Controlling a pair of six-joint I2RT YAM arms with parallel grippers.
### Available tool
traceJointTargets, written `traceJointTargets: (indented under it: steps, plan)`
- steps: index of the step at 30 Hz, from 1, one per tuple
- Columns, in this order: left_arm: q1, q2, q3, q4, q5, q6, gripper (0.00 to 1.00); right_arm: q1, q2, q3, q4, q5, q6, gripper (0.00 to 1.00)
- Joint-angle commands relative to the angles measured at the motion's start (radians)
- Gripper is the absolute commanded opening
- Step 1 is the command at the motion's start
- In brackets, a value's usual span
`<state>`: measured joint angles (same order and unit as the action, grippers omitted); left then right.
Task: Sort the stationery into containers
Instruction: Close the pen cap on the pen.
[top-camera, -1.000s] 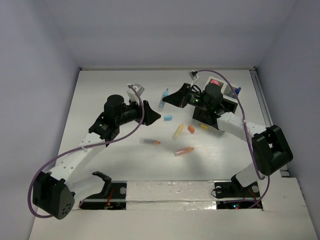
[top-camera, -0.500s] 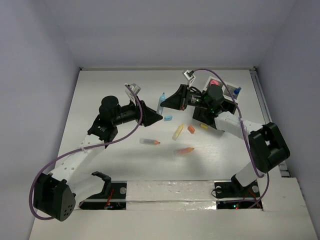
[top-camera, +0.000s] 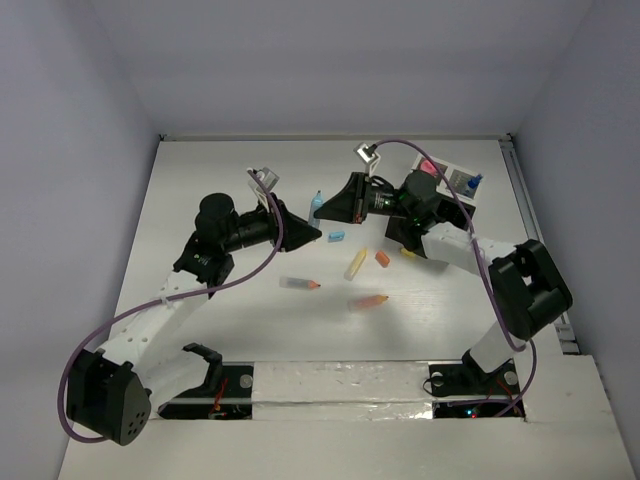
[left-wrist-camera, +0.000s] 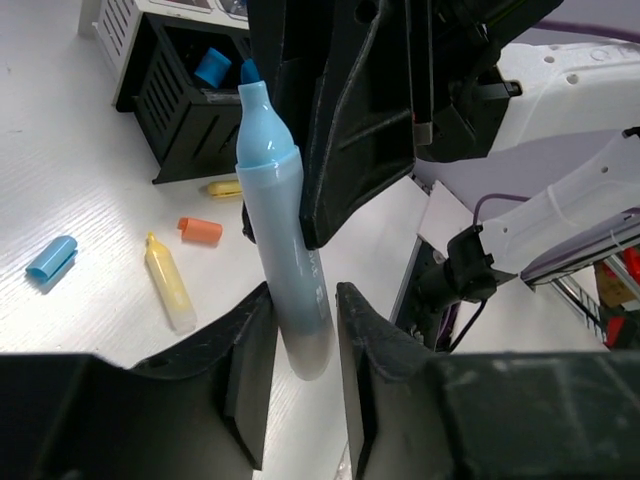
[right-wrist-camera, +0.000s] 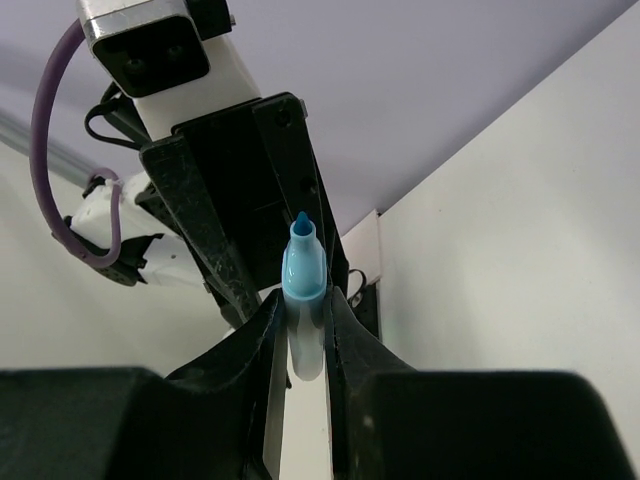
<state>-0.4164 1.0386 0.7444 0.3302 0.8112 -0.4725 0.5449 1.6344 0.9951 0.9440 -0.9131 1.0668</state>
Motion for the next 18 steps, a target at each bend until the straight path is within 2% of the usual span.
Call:
traceJointTargets:
  steps: [1,5,8,10,12,13,14,17,18]
  plan:
    - [-0.002,-0.012,-0.005,0.063,0.040,0.005,0.25,0.019,0.021,0.051,0.065,-0.001,0.004,0.00]
    - [-0.002,-0.015,0.003,0.050,0.025,0.020,0.07,0.020,0.039,0.051,0.064,-0.006,0.004,0.00]
    - [-0.002,-0.022,0.006,0.021,0.002,0.035,0.00,0.020,0.047,0.042,0.068,0.003,0.005,0.00]
    - [-0.002,-0.026,0.009,0.000,-0.010,0.044,0.00,0.020,0.050,0.042,0.062,0.006,0.005,0.00]
    - [-0.002,-0.037,0.016,-0.038,-0.050,0.066,0.00,0.020,0.050,0.039,0.044,0.013,-0.002,0.13]
    - [-0.002,-0.041,0.021,-0.055,-0.072,0.077,0.00,0.020,0.044,0.034,0.033,0.017,-0.010,0.23]
    - [-0.002,-0.048,0.033,-0.078,-0.123,0.089,0.00,0.020,0.039,0.031,0.016,0.022,-0.033,0.45]
    - [-0.002,-0.083,0.061,-0.183,-0.280,0.146,0.00,0.020,-0.002,0.033,-0.124,0.065,-0.143,0.76]
    - [-0.002,-0.106,0.067,-0.225,-0.323,0.165,0.00,0.020,-0.019,0.034,-0.227,0.104,-0.175,0.81]
